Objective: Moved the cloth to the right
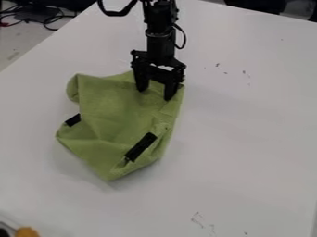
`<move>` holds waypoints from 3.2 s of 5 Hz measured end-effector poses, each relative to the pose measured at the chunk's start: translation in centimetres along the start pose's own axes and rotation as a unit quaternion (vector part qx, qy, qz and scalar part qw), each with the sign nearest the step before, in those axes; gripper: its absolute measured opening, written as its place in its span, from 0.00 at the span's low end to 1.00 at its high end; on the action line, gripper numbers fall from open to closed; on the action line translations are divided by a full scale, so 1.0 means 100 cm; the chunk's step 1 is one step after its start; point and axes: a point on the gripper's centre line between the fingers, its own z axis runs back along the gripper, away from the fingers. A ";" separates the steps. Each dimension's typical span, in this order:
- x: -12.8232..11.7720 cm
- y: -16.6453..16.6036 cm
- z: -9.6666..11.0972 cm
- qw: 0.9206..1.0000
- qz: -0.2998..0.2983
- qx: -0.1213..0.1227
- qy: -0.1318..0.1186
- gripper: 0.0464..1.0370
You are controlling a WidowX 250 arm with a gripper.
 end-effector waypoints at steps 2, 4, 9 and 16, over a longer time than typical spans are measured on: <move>0.014 -0.039 -0.001 0.999 -0.047 -0.009 0.004 0.96; 0.001 -0.068 -0.002 0.997 -0.065 -0.022 -0.017 0.96; 0.016 -0.159 -0.004 0.986 -0.160 -0.047 -0.015 0.96; -0.035 -0.144 0.054 0.992 -0.096 -0.029 -0.081 0.96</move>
